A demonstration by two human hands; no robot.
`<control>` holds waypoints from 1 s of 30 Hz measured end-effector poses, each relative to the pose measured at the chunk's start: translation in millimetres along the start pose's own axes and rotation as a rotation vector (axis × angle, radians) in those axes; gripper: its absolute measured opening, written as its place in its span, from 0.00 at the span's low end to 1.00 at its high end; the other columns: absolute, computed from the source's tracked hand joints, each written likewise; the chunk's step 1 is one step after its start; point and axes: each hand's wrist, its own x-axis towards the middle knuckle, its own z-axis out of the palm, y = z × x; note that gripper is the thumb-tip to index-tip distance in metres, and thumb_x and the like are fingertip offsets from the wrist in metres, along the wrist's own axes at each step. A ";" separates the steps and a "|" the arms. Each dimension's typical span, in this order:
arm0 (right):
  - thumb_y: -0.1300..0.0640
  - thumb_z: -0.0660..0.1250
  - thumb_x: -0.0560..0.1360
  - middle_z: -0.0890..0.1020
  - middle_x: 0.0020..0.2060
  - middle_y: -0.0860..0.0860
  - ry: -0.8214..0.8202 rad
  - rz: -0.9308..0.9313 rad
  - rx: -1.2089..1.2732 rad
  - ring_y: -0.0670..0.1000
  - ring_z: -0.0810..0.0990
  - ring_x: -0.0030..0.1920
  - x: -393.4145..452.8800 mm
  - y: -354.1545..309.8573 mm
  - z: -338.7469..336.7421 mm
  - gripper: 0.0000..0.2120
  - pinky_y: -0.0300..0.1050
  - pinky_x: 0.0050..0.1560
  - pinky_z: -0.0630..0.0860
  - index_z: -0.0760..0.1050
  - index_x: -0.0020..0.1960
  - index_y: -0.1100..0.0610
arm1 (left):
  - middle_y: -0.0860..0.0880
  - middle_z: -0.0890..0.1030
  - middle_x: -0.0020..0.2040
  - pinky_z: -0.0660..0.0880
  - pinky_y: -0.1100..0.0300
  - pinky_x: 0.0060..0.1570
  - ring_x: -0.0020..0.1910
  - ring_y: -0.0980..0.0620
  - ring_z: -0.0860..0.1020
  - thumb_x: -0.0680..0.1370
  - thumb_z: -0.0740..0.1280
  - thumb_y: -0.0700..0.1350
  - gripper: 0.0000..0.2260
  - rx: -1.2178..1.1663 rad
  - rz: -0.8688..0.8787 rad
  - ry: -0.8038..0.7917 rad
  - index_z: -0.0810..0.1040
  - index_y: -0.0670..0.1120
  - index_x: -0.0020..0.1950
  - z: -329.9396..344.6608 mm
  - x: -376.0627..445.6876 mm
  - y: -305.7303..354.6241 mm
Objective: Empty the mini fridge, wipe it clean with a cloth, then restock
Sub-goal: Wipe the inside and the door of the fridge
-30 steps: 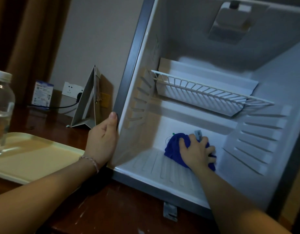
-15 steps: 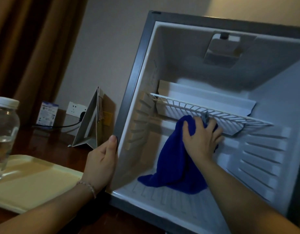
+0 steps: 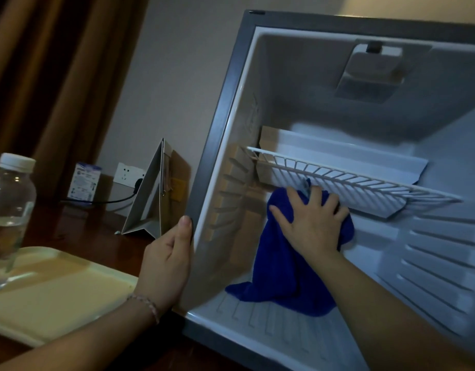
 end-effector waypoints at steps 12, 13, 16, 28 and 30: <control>0.28 0.48 0.78 0.66 0.75 0.59 -0.238 -0.108 -0.008 0.68 0.64 0.71 25.5 -14.6 -24.4 0.31 0.64 0.65 0.63 0.67 0.73 0.44 | 0.54 0.80 0.30 0.72 0.67 0.27 0.28 0.57 0.78 0.76 0.50 0.61 0.26 0.020 0.000 -0.031 0.74 0.44 0.34 -0.6 0.9 -0.8; 0.26 0.47 0.77 0.63 0.76 0.59 -0.254 -0.130 -0.015 0.68 0.63 0.72 25.4 -13.2 -25.7 0.33 0.64 0.66 0.63 0.63 0.75 0.43 | 0.54 0.80 0.30 0.72 0.67 0.27 0.28 0.57 0.77 0.76 0.50 0.61 0.26 0.019 0.000 -0.030 0.73 0.44 0.33 -0.6 0.4 0.3; 0.22 0.44 0.73 0.58 0.78 0.58 -0.279 -0.239 -0.073 0.68 0.63 0.72 24.0 -8.0 -29.2 0.40 0.65 0.66 0.64 0.50 0.79 0.41 | 0.54 0.80 0.29 0.72 0.67 0.26 0.27 0.57 0.77 0.76 0.50 0.62 0.26 0.019 -0.013 -0.023 0.73 0.44 0.33 -1.7 0.1 -0.1; 0.29 0.55 0.77 0.75 0.67 0.59 -0.249 -0.378 -0.156 0.68 0.76 0.55 20.0 14.8 -21.0 0.27 0.64 0.51 0.73 0.73 0.67 0.43 | 0.42 0.80 0.33 0.75 0.62 0.29 0.32 0.48 0.80 0.76 0.51 0.62 0.27 0.024 -0.061 -0.052 0.76 0.42 0.37 -4.7 1.2 0.3; 0.29 0.57 0.76 0.77 0.64 0.59 -0.240 -0.317 -0.142 0.68 0.77 0.54 16.4 20.9 -22.1 0.26 0.63 0.51 0.74 0.75 0.65 0.44 | 0.40 0.80 0.33 0.75 0.61 0.29 0.31 0.48 0.79 0.75 0.51 0.62 0.27 0.030 -0.055 -0.052 0.76 0.41 0.36 -4.2 1.2 0.3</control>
